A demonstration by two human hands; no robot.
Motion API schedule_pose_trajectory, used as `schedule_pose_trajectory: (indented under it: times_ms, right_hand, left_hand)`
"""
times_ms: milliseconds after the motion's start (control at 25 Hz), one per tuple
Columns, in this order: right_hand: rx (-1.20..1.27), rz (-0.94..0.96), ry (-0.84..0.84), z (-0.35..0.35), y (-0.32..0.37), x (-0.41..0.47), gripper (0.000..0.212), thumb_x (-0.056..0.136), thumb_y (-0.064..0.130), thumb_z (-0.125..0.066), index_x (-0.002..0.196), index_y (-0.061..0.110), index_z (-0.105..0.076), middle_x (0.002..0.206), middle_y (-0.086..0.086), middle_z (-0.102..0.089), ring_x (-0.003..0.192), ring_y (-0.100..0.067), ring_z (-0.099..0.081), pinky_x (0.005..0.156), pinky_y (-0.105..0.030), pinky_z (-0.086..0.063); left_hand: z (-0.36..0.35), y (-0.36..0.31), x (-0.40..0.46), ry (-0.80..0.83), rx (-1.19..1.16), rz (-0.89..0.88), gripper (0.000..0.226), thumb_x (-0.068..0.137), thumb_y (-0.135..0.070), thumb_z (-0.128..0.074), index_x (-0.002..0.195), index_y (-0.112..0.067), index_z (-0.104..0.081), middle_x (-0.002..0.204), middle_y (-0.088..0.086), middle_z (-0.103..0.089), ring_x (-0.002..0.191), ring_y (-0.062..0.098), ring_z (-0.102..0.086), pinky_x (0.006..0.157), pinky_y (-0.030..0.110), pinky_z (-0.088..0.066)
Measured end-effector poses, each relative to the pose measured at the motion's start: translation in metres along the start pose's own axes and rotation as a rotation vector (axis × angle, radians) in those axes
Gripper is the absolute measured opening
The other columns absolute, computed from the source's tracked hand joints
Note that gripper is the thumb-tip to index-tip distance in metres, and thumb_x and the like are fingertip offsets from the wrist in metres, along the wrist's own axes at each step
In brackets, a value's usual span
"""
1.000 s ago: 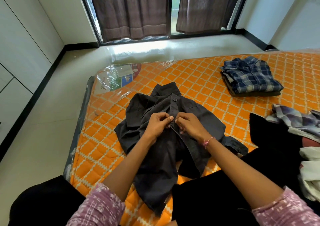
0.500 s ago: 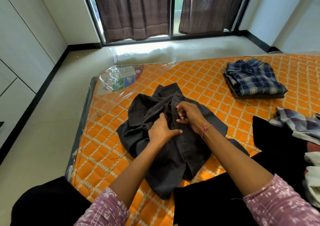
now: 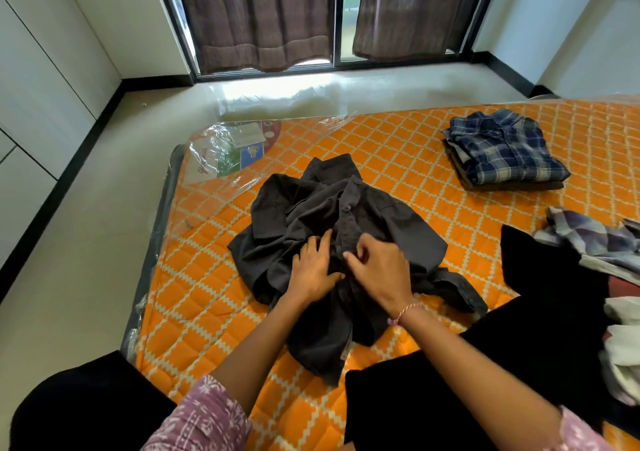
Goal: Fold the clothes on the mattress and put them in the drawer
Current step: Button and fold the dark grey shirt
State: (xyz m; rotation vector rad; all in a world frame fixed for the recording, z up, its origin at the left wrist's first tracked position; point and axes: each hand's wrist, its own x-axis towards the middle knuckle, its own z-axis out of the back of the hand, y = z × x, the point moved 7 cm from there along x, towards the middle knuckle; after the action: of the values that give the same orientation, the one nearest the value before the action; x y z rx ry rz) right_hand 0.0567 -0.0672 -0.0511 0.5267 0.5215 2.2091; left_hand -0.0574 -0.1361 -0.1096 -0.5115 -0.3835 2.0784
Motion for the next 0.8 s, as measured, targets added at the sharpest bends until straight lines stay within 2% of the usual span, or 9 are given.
schedule_pose_trajectory:
  times_ms: [80, 160, 280, 360, 440, 520, 640, 720, 800]
  right_hand:
    - [-0.192, 0.053, 0.051, -0.02, -0.003, -0.023, 0.025, 0.084, 0.038, -0.065, 0.086, 0.019, -0.048, 0.083, 0.001, -0.057, 0.079, -0.022, -0.061, 0.047, -0.025, -0.029]
    - [-0.246, -0.03, 0.089, -0.031, -0.013, -0.022, 0.034, 0.086, 0.042, -0.061, 0.104, 0.016, -0.047, 0.104, -0.003, -0.056, 0.097, -0.024, -0.058, 0.057, -0.029, -0.037]
    - [-0.192, -0.15, 0.067, -0.033, -0.02, -0.009, 0.034, 0.086, 0.039, -0.06, 0.104, 0.014, -0.047, 0.106, -0.005, -0.059, 0.097, -0.026, -0.06, 0.064, -0.033, -0.044]
    - [-0.161, -0.177, 0.033, -0.029, -0.023, -0.005, 0.02, 0.086, 0.031, -0.058, 0.092, 0.012, -0.052, 0.097, -0.008, -0.064, 0.089, -0.029, -0.063, 0.061, -0.032, -0.041]
    - [-0.096, -0.18, 0.008, -0.022, -0.032, -0.003, 0.014, 0.087, 0.026, -0.057, 0.082, 0.013, -0.055, 0.088, -0.009, -0.066, 0.083, -0.031, -0.064, 0.057, -0.03, -0.037]
    - [-0.085, -0.119, 0.036, -0.023, -0.035, -0.004, 0.018, 0.085, 0.032, -0.061, 0.084, 0.015, -0.056, 0.089, -0.006, -0.065, 0.084, -0.028, -0.064, 0.057, -0.028, -0.035]
    - [-0.218, -0.076, 0.109, -0.038, -0.029, -0.006, 0.035, 0.085, 0.042, -0.063, 0.102, 0.014, -0.051, 0.105, -0.005, -0.061, 0.096, -0.025, -0.061, 0.062, -0.032, -0.041]
    - [-0.241, -0.104, 0.116, -0.045, -0.026, -0.004, 0.031, 0.087, 0.034, -0.059, 0.106, 0.01, -0.05, 0.109, -0.009, -0.061, 0.099, -0.028, -0.061, 0.066, -0.034, -0.045]
    - [-0.166, -0.147, 0.084, -0.041, -0.031, -0.002, 0.018, 0.085, 0.024, -0.058, 0.093, 0.008, -0.054, 0.099, -0.013, -0.064, 0.092, -0.034, -0.064, 0.062, -0.034, -0.041]
  left_hand:
    - [0.003, -0.001, -0.005, -0.069, -0.078, 0.0, 0.078, 0.084, -0.034, -0.067, 0.145, -0.016, -0.022, 0.143, 0.01, -0.031, 0.134, 0.029, -0.03, 0.109, 0.047, -0.029]
    - [0.01, -0.004, -0.014, -0.203, -0.102, -0.032, 0.063, 0.083, -0.031, -0.068, 0.134, -0.014, -0.037, 0.133, 0.007, -0.041, 0.124, 0.025, -0.039, 0.103, 0.04, -0.036]
    - [0.021, -0.02, -0.03, -0.44, -0.033, -0.178, 0.029, 0.084, -0.023, -0.066, 0.108, -0.014, -0.053, 0.108, 0.003, -0.053, 0.096, 0.018, -0.053, 0.08, 0.029, -0.047]
    - [0.02, -0.031, -0.031, -0.424, -0.075, -0.219, 0.014, 0.086, -0.016, -0.063, 0.098, -0.015, -0.056, 0.097, -0.001, -0.056, 0.085, 0.016, -0.058, 0.067, 0.023, -0.046]
    - [0.016, -0.031, -0.025, -0.362, -0.142, -0.159, 0.011, 0.088, -0.017, -0.062, 0.099, -0.017, -0.059, 0.096, -0.003, -0.058, 0.083, 0.015, -0.06, 0.065, 0.024, -0.048]
    - [0.013, -0.025, -0.021, -0.349, -0.172, -0.08, 0.013, 0.089, -0.021, -0.061, 0.102, -0.018, -0.061, 0.096, -0.003, -0.06, 0.085, 0.015, -0.061, 0.068, 0.028, -0.05]
    - [0.009, -0.021, -0.017, -0.342, -0.193, -0.003, 0.017, 0.092, -0.02, -0.056, 0.107, -0.019, -0.064, 0.103, -0.001, -0.066, 0.094, 0.016, -0.063, 0.074, 0.03, -0.051]
    - [0.006, -0.022, -0.014, -0.304, -0.161, 0.0, 0.02, 0.092, -0.022, -0.057, 0.11, -0.019, -0.063, 0.106, -0.001, -0.067, 0.096, 0.016, -0.063, 0.077, 0.032, -0.052]
    - [0.005, -0.022, -0.012, -0.279, -0.122, -0.009, 0.022, 0.091, -0.023, -0.059, 0.112, -0.021, -0.063, 0.106, -0.001, -0.066, 0.096, 0.017, -0.063, 0.075, 0.031, -0.052]
